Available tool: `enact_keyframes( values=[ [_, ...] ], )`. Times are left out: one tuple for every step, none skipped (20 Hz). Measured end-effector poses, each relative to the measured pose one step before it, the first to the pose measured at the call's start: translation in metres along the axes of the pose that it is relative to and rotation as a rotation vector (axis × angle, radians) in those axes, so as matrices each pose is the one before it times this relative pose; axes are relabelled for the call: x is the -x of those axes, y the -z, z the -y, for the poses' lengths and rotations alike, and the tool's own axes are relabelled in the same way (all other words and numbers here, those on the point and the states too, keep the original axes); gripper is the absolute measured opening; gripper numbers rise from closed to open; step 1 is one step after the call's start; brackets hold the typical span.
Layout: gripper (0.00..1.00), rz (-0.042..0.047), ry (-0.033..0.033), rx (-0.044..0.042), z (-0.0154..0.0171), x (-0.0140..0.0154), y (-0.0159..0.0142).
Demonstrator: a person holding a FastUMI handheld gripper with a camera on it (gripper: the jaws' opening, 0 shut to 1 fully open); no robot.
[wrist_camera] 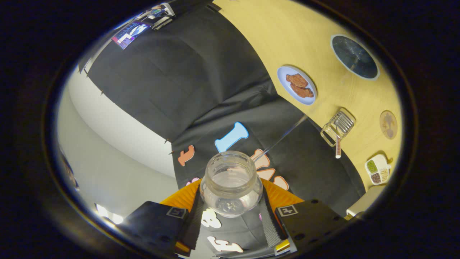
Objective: Take the bottle from table, then pour the juice into the cup, finally place the bottle on the coaster
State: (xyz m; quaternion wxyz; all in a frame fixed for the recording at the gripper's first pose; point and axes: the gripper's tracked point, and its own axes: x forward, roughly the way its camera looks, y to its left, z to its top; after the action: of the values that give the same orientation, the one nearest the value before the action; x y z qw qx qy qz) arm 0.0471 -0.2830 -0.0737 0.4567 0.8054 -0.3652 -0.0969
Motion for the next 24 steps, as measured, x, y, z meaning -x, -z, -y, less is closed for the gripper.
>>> enact_keyframes(
  values=[
    [0.76, -0.00521, 0.01452, 0.01416, 0.00352, -0.00092, 0.00110],
    [0.76, -0.00689, 0.01693, 0.02521, 0.00497, -0.00045, 0.00243],
    [0.76, -0.01244, 0.02373, 0.03603, 0.00466, -0.00066, 0.00206],
    [0.76, -0.01452, 0.02238, 0.04561, 0.00438, 0.00062, 0.00372],
    [0.76, -0.01907, 0.02249, 0.06016, 0.00356, -0.00020, 0.00270],
    [0.76, -0.01845, 0.03140, 0.07441, 0.00544, 0.00012, 0.00243],
    [0.76, -0.02458, 0.02882, 0.08305, 0.00480, 0.00076, 0.00385],
    [0.76, -0.02642, 0.01892, 0.08413, 0.00251, 0.00066, 0.00269],
    [0.76, -0.02421, 0.01876, 0.08329, 0.00054, 0.00136, 0.00136],
    [0.76, -0.01756, 0.01538, 0.08033, 0.00221, 0.00048, 0.00018],
    [0.76, -0.01594, 0.01006, 0.07626, 0.00009, 0.00219, -0.00015],
    [0.76, -0.01681, 0.01029, 0.07599, 0.00136, 0.00203, 0.00050],
    [0.76, -0.02092, 0.01535, 0.07824, 0.00256, 0.00108, 0.00160],
    [0.76, -0.02286, 0.01717, 0.07838, 0.00389, -0.00011, 0.00312],
    [0.76, -0.02203, 0.01198, 0.07320, 0.00283, 0.00036, 0.00460],
    [0.76, -0.01802, 0.00860, 0.06387, 0.00232, -0.00046, 0.00194],
    [0.76, -0.01470, 0.01165, 0.05861, 0.00117, -0.00058, 0.00124],
    [0.76, -0.01251, 0.00906, 0.05256, 0.00275, -0.00001, 0.00133],
    [0.76, -0.01154, 0.01239, 0.05433, 0.00305, -0.00157, 0.00381],
    [0.76, -0.01076, 0.01912, 0.06025, 0.00372, -0.00159, 0.00292],
    [0.76, -0.01313, 0.01755, 0.06243, 0.00351, -0.00076, 0.00315],
    [0.76, -0.01668, 0.01356, 0.06895, 0.00260, -0.00218, 0.00677],
    [0.76, -0.01889, 0.01689, 0.07646, 0.00336, -0.00214, 0.00796],
    [0.76, -0.02110, 0.01725, 0.07700, 0.00333, -0.00301, 0.00793]
  ],
)
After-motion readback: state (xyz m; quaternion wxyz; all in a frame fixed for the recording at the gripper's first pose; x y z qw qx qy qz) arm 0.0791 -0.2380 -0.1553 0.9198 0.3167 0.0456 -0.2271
